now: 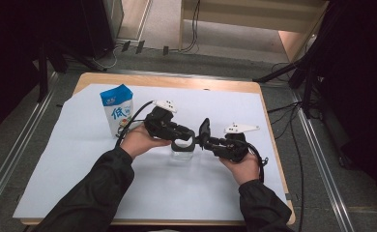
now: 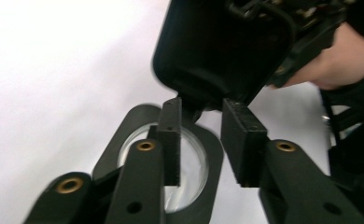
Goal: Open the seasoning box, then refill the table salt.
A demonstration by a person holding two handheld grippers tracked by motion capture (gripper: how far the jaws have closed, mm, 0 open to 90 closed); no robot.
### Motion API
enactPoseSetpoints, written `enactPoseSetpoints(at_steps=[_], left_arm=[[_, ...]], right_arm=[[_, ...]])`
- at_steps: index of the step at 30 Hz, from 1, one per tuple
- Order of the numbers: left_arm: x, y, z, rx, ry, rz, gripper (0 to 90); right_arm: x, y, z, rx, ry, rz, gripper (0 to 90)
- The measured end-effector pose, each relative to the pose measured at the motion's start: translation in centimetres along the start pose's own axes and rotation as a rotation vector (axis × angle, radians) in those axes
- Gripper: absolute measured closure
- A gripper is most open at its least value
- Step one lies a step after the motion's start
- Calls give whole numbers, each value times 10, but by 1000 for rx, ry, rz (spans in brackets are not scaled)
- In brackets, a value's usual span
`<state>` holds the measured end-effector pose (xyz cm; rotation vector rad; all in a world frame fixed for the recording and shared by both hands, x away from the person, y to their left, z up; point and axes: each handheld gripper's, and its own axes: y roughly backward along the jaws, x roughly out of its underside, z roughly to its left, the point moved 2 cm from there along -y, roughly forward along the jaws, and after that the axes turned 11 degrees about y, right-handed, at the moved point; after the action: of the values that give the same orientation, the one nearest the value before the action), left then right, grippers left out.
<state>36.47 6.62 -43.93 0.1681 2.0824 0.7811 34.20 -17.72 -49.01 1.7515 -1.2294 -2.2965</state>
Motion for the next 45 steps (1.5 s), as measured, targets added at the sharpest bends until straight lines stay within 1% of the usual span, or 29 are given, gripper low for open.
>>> enactPoseSetpoints(at_steps=[1, 2, 3, 4, 5, 6, 7, 8, 10, 11, 12, 14, 16, 17, 18, 20, 22, 23, 25, 29, 31, 32, 34, 36, 38, 39, 40, 41, 45], left_arm=[[2, 2, 0, -8, 4, 0, 615], [3, 4, 1, -21, -4, 5, 615], [5, 7, 1, -23, 8, -1, 598], [6, 9, 2, -26, 12, -2, 540], [7, 11, 2, -38, 17, 1, 540], [9, 13, 3, -51, 25, 3, 514], [10, 16, 5, -52, 43, -5, 470], [13, 21, 7, -40, 61, -21, 457], [16, 24, 8, -37, 68, -29, 451], [19, 29, 8, -50, 60, -37, 433], [19, 29, 8, -50, 60, -37, 430], [23, 36, 8, -48, 54, -50, 422], [28, 43, 8, -57, 60, -60, 387], [28, 43, 8, -57, 60, -60, 383], [33, 47, 10, -69, 71, -59, 382], [35, 50, 11, -71, 74, -58, 390], [40, 53, 13, -82, 75, -59, 419], [43, 55, 14, -100, 77, -54, 424], [48, 60, 17, -105, 85, -52, 424], [54, 69, 23, -137, 103, -43, 422], [57, 73, 26, -146, 115, -47, 422], [59, 78, 29, -160, 120, -52, 421], [60, 81, 30, -161, 125, -59, 421], [61, 86, 32, -176, 133, -65, 421], [63, 91, 34, -178, 135, -71, 424], [64, 96, 37, -190, 139, -72, 426], [64, 96, 37, -190, 139, -72, 429], [65, 99, 38, -201, 143, -76, 429], [69, 110, 42, -219, 165, -93, 430]], right_arm=[[1, 2, 2, -7, 0, -4, 636], [1, 2, 2, -7, 0, -4, 636], [1, 2, 2, -9, 1, -6, 625], [2, 4, 3, -19, -6, -4, 607], [2, 4, 3, -19, -6, -4, 607], [2, 5, 3, -22, -4, -6, 600], [2, 6, 3, -26, -2, -5, 596], [3, 8, 4, -31, 1, -6, 579], [4, 9, 5, -35, 0, -5, 576], [4, 11, 6, -38, 2, -2, 559], [4, 11, 6, -38, 2, -2, 559], [4, 13, 7, -36, 10, -3, 540], [4, 14, 7, -31, 28, -3, 507], [4, 14, 7, -29, 34, -2, 500], [4, 14, 6, -27, 39, 1, 494], [5, 14, 6, -27, 37, 10, 493], [5, 13, 5, -26, 46, 14, 490], [5, 13, 5, -28, 45, 16, 490], [5, 12, 3, -31, 54, 14, 490], [4, 9, 1, -35, 55, 21, 491], [4, 7, 1, -38, 65, 32, 495], [4, 7, 1, -39, 66, 33, 495], [4, 7, 0, -41, 63, 31, 495], [4, 7, 0, -42, 61, 32, 495], [3, 5, -2, -43, 67, 28, 495], [3, 5, -2, -44, 65, 29, 495], [3, 5, -2, -44, 65, 29, 495], [2, 5, -1, -44, 63, 28, 495], [0, 5, -2, -46, 67, 16, 495]])
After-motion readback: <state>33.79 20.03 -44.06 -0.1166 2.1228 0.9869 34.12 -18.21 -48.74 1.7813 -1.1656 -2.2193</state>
